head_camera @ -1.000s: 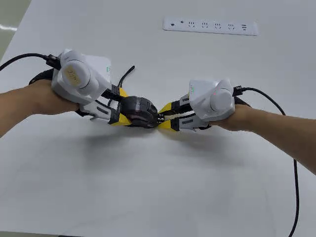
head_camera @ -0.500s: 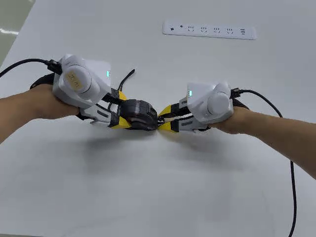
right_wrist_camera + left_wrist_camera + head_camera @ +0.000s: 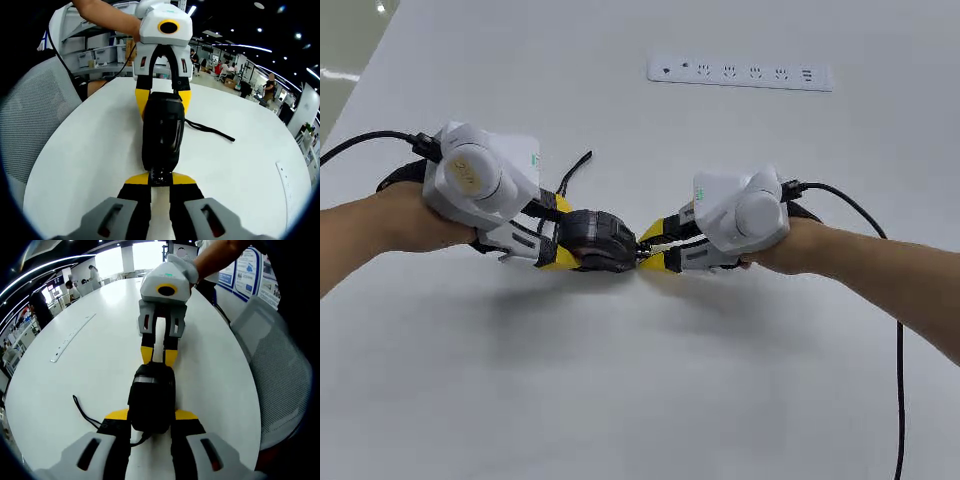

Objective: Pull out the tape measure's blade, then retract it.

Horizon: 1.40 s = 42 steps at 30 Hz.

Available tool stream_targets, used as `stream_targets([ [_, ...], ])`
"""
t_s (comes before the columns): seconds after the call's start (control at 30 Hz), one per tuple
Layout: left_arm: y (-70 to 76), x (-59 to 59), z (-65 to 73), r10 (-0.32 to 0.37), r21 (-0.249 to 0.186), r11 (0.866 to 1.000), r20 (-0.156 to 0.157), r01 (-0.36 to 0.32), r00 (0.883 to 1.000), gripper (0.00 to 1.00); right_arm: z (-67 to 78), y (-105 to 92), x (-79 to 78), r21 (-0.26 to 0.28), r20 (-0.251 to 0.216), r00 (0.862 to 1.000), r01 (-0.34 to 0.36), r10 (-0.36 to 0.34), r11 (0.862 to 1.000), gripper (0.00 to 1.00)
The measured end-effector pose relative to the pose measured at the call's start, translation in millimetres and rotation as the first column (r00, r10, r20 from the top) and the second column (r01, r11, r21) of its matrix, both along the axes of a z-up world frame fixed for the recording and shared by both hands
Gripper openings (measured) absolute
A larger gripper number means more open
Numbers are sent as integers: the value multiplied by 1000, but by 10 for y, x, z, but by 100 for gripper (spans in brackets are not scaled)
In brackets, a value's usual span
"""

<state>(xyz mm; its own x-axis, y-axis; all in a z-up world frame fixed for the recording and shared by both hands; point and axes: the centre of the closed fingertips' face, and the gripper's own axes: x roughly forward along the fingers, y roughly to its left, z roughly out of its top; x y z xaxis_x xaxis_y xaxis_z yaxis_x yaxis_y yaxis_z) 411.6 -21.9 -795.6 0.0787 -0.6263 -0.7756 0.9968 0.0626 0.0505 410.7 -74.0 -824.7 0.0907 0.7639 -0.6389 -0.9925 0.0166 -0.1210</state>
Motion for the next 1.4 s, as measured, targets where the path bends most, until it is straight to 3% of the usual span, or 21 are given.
stream_targets([
  [1.4,15,-8,5,1,14,1000,1,-1,1000,25,19,-120,-23,-36,8,1000,-24,25,999,12],
])
